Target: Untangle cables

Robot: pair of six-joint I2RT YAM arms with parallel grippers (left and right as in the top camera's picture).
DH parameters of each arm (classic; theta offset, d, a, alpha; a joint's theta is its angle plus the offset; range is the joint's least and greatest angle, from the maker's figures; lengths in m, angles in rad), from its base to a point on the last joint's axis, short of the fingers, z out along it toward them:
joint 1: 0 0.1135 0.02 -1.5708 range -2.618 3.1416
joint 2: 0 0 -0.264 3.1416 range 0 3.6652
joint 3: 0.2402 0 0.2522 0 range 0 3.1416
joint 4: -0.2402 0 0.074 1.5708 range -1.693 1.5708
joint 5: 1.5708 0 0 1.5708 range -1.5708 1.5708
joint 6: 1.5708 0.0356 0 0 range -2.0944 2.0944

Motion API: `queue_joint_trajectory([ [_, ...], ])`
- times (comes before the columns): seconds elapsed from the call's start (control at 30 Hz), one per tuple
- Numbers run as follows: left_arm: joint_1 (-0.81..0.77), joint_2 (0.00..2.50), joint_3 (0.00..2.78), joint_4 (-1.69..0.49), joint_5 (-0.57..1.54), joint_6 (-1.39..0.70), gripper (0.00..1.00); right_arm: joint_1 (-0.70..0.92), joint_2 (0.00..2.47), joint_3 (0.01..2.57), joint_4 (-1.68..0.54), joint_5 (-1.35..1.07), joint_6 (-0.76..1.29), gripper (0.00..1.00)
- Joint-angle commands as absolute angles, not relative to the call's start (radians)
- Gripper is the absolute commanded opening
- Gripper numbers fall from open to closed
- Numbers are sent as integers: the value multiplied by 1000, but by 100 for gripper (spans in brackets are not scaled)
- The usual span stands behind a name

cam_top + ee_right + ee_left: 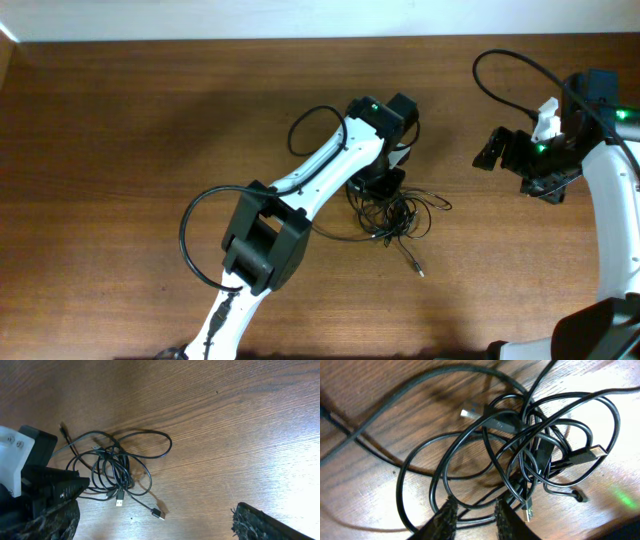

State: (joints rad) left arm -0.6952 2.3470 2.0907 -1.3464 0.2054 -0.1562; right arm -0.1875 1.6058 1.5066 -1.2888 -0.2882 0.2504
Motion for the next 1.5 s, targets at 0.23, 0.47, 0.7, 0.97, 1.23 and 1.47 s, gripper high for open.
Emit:
queue_joint_trajectory([
  [0.23,-731,2353,2035,-1246,296,-303,46,-191,1610,1523,-1293,-276,239,99],
  [0.47,-749,2358,1969,-1227,262,-303,31,-191,1610,1523,-1293,-276,239,99],
  [0.7,-710,2356,1992,-1198,262,-301,0,-190,1610,1514,-1293,-276,239,99],
  [0.97,-616,2294,2454,-1439,638,-2,0,-190,1610,1514,-1282,-480,167,99],
  [1.23,-551,2292,2626,-1539,659,-19,0,-91,1610,1514,-1211,-603,168,97],
  [1.47,-410,2292,2627,-1523,1111,-22,0,94,1626,1513,-1082,-586,324,53],
])
